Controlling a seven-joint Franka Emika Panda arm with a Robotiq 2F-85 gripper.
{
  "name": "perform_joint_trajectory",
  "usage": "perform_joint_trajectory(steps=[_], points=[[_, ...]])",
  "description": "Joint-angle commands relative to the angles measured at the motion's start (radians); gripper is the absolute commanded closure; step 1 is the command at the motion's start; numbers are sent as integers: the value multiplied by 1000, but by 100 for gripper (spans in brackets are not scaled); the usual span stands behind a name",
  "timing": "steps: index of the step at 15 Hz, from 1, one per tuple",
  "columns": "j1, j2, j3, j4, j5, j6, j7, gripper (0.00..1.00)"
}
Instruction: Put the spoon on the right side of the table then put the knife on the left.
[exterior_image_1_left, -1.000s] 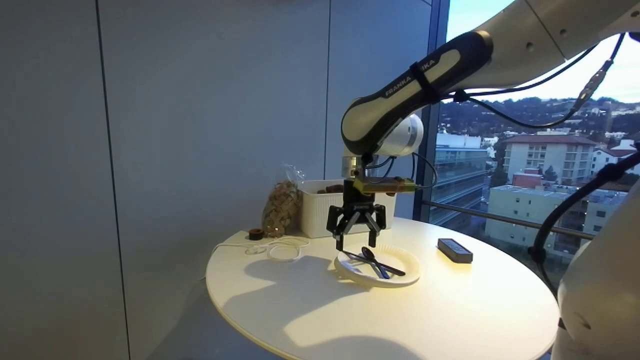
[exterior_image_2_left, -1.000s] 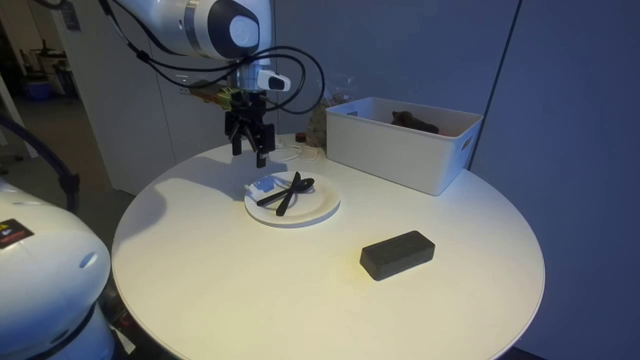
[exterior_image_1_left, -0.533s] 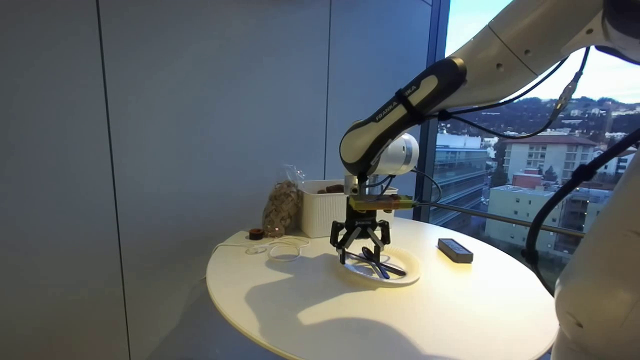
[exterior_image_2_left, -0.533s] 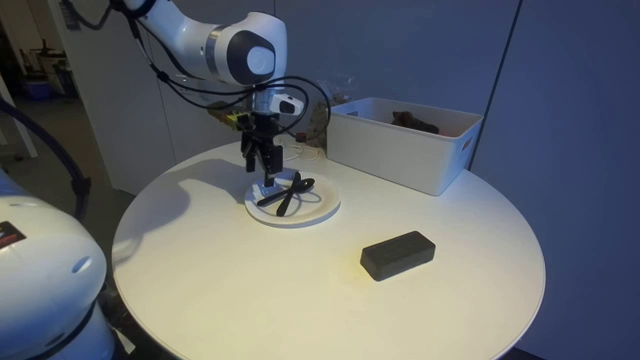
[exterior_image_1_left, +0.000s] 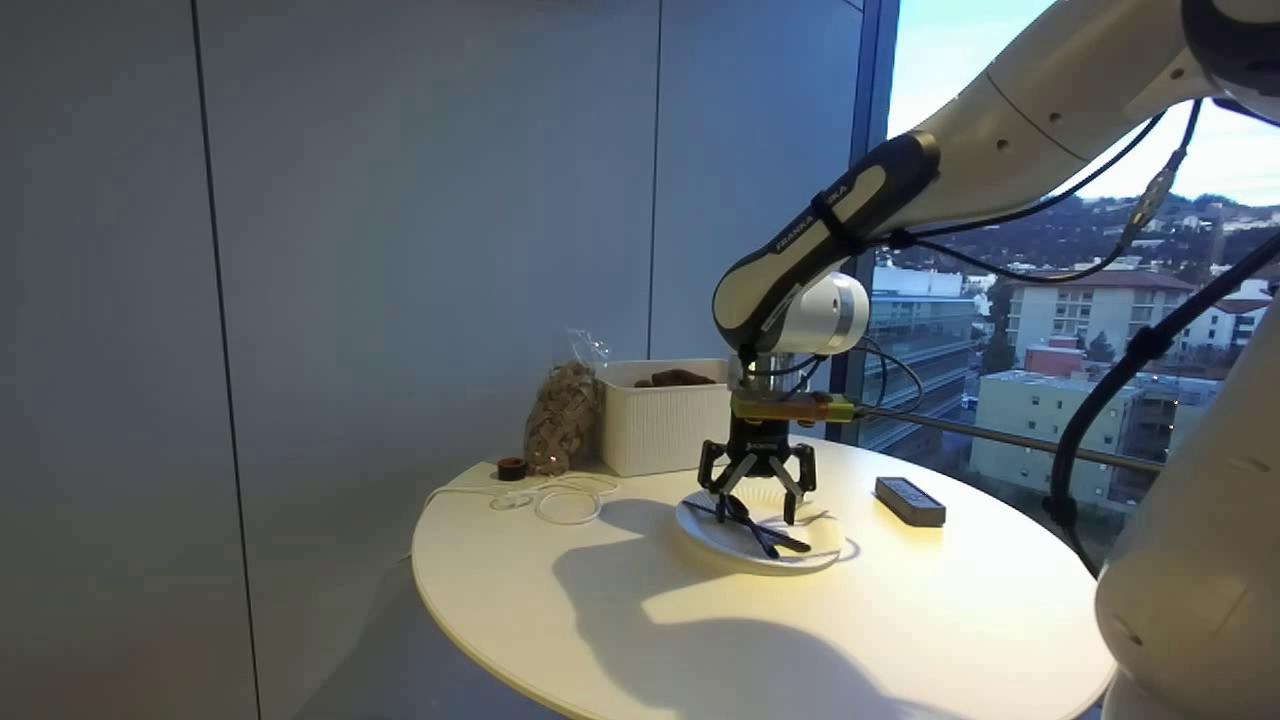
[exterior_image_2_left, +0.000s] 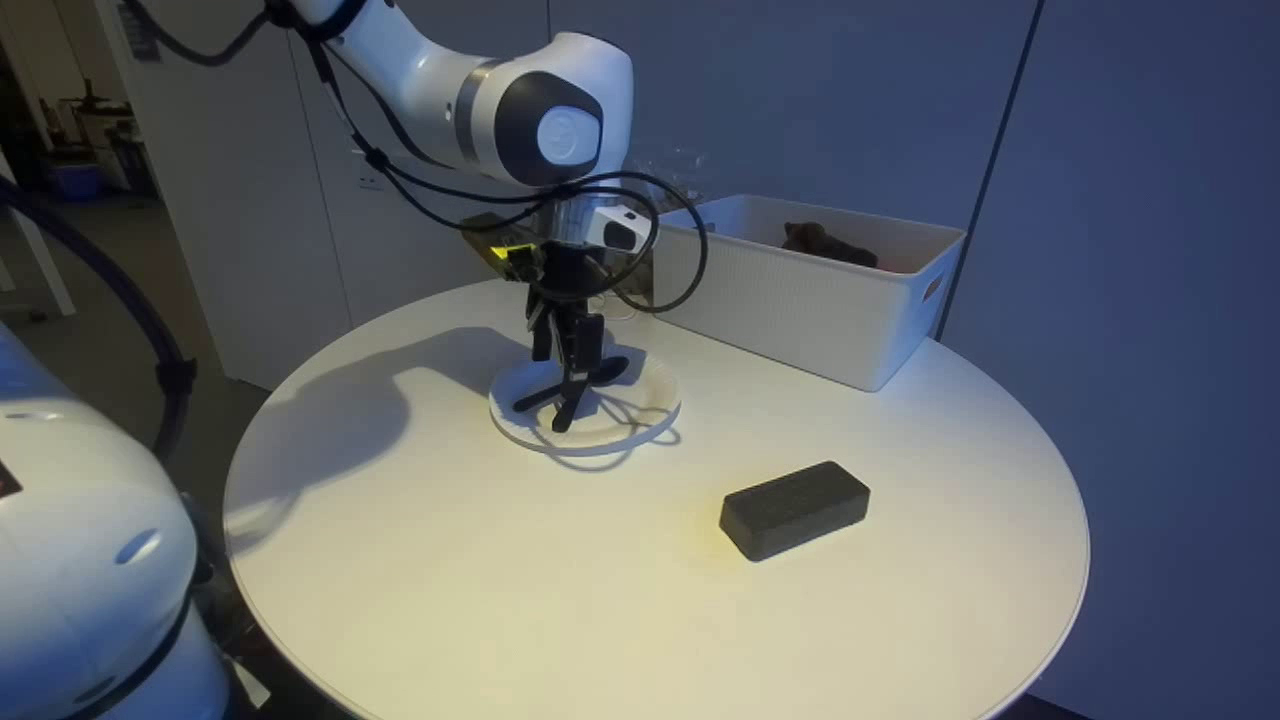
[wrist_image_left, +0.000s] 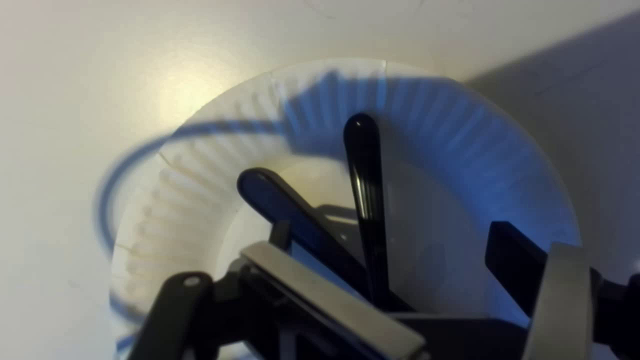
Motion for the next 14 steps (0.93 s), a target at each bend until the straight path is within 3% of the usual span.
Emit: perform_joint_trajectory(steps=[1, 3, 4, 5, 11, 14], points=[[28, 39, 15, -6, 40, 29, 0, 0], [39, 60, 18, -4, 56, 28, -6, 7], [43, 67, 17, -3, 62, 33, -6, 26], [46, 70, 16, -2, 68, 38, -11, 30], [58, 64, 15, -4, 106, 68, -39, 78], [60, 64, 19, -8, 99, 83, -34, 94]])
